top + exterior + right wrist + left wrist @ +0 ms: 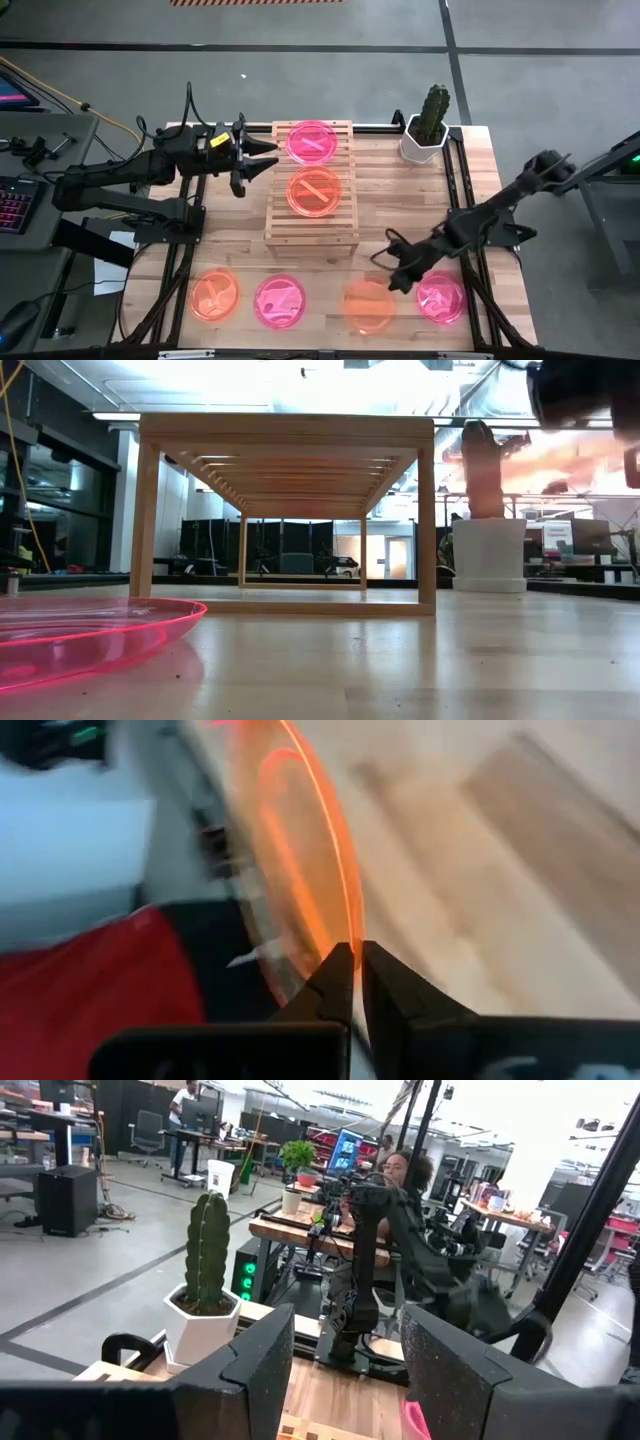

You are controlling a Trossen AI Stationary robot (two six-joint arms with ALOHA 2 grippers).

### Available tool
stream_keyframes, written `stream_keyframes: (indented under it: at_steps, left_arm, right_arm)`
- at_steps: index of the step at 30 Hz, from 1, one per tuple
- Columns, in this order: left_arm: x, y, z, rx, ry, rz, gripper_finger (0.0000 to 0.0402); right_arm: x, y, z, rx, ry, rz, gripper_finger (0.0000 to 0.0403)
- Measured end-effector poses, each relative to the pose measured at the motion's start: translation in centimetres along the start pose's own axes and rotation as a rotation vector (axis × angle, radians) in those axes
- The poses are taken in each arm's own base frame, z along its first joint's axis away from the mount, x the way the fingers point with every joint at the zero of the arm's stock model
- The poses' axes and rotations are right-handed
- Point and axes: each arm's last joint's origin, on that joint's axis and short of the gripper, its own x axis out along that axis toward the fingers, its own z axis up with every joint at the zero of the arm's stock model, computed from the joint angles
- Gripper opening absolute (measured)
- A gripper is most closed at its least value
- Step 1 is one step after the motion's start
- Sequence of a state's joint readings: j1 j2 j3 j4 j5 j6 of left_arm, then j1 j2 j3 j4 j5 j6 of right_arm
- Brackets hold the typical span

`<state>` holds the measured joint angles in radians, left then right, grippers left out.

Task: Place and stack plates onto a shelf
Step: Stack the orange plate on top of the other orange plate on the shelf

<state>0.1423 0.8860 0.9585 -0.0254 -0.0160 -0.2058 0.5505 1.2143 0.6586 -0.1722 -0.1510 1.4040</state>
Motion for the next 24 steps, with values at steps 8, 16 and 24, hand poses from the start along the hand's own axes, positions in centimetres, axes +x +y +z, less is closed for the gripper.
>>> stream_keyframes:
  at_steps: [8, 16, 24]
  left_arm:
    - [0.0, 0.2, 0.0, -0.001, -0.002, 0.01, 0.0175]
    - [0.0, 0.3, 0.1, 0.0, -0.008, 0.033, 0.0175]
    - [0.0, 0.2, 0.1, 0.0, -0.008, 0.033, 0.0175]
  right_arm:
    - [-3.9, 2.2, 0.8, -0.08, -0.044, 0.258, 0.0]
    - [-6.5, 6.4, 7.8, -0.206, -0.349, 0.279, 0.0]
    - [-12.5, 7.1, 16.3, -0.217, -0.606, 0.042, 0.0]
